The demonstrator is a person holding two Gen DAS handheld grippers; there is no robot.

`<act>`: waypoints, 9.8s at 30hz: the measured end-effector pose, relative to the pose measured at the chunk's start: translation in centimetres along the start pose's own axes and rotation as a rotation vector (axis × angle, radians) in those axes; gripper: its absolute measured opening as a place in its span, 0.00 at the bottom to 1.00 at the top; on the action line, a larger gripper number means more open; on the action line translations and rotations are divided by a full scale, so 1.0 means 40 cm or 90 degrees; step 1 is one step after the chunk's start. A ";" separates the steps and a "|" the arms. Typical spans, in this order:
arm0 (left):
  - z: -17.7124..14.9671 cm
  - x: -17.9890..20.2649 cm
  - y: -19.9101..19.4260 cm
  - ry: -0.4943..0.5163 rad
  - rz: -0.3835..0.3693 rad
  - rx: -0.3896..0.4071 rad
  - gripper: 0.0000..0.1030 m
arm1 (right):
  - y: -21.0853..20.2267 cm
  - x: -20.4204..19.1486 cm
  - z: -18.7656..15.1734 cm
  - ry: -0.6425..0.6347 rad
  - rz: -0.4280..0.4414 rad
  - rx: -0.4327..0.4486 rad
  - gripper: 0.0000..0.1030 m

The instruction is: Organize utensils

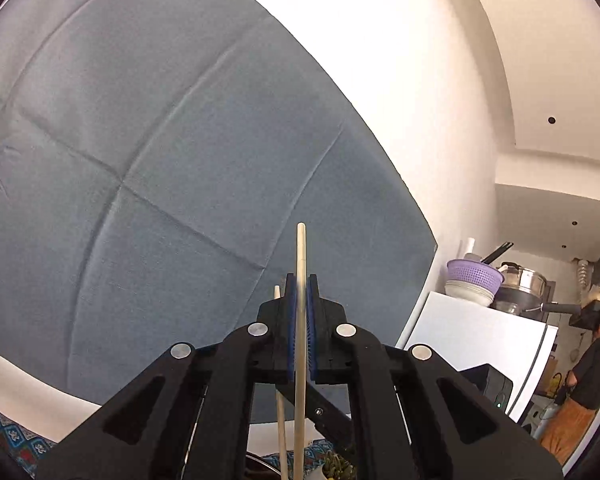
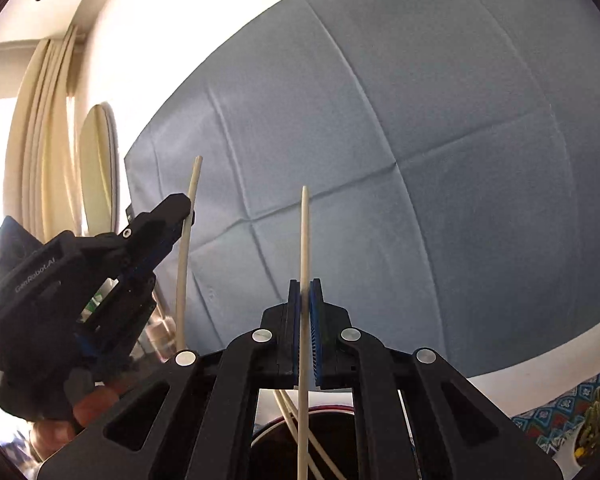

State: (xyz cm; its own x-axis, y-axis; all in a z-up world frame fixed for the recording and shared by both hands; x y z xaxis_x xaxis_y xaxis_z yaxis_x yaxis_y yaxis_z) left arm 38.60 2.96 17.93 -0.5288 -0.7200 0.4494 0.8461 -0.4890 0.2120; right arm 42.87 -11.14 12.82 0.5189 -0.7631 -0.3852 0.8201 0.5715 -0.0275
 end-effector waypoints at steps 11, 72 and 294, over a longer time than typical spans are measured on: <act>-0.117 -0.057 0.019 0.054 0.071 -0.016 0.05 | 0.003 0.059 -0.060 0.001 -0.007 -0.023 0.05; -0.414 0.202 -0.436 0.180 0.321 -0.395 0.94 | -0.697 0.088 -0.315 0.034 -0.324 -0.312 0.92; -0.114 -0.081 -0.120 0.116 0.116 -0.115 0.94 | -0.193 0.042 0.110 -0.038 0.000 0.181 0.92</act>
State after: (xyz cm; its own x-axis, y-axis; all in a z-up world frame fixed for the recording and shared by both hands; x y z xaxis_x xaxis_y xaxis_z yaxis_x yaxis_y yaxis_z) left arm 35.94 5.40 11.48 -0.3864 -0.8724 0.2993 0.9111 -0.4116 -0.0234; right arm 38.46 -18.15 16.44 0.5252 -0.7845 -0.3297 0.8504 0.4706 0.2350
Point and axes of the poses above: each gripper's, at about its wrist camera, not at the fingertips, and y roughly the way its jaws point, x to its right, z to its top, the point moved 6 cm from there along y, roughly the way its jaws point, and after that the axes turned 2 degrees about y, right-handed, at the moved point
